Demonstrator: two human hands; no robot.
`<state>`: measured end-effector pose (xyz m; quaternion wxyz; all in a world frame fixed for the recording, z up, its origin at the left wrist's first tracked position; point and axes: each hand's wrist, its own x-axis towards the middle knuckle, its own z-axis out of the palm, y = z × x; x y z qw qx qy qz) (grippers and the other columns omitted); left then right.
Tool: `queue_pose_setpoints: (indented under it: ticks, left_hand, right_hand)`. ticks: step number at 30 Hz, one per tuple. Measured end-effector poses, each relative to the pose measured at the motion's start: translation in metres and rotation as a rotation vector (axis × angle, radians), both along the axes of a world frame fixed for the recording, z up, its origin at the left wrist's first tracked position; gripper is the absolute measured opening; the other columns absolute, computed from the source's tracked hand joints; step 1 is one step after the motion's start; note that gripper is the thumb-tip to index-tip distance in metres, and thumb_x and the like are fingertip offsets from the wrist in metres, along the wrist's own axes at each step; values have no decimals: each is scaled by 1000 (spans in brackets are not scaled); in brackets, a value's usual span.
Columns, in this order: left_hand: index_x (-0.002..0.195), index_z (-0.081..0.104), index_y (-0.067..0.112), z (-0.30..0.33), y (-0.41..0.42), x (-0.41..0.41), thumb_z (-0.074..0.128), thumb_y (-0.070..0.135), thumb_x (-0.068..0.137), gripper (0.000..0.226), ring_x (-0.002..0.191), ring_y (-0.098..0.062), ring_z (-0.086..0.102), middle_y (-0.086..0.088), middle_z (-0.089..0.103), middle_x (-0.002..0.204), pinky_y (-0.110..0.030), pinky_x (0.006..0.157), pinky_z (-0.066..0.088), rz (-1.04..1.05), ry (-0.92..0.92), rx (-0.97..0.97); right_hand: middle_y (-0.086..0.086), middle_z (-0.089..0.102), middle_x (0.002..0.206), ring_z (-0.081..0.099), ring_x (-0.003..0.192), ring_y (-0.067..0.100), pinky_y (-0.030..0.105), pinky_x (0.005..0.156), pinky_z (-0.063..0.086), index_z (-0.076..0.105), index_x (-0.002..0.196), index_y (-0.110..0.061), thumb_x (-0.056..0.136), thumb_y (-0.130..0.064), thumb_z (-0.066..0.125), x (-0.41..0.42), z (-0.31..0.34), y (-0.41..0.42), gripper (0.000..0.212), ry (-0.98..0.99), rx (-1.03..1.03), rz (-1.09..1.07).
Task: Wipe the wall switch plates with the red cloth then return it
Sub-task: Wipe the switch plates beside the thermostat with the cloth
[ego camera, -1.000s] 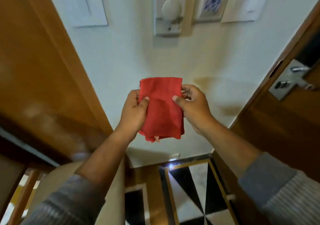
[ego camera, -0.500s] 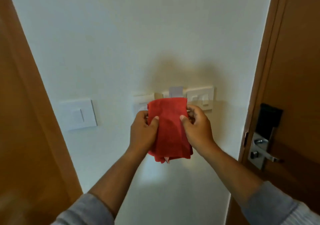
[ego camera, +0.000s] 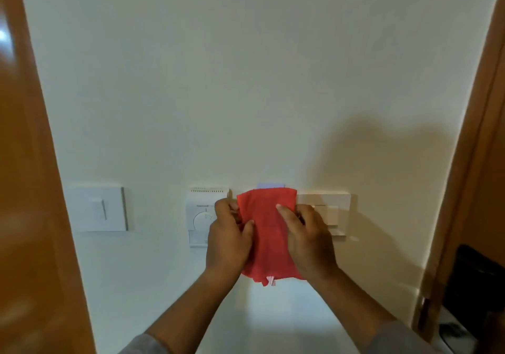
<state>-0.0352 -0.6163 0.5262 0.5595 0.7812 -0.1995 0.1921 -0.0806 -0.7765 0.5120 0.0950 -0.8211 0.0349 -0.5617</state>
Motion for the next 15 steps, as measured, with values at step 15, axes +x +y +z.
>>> queue_pose_setpoints:
  ticks: [15]
  left_hand:
    - [118, 72, 13, 142, 43, 44, 61, 52, 91, 48, 119, -40, 66, -13, 75, 123, -48, 91, 53, 441, -1015, 550]
  right_hand:
    - [29, 45, 148, 43, 134, 53, 69, 110, 32, 46, 144, 3, 94, -50, 58, 41, -29, 38, 74, 75, -407, -330]
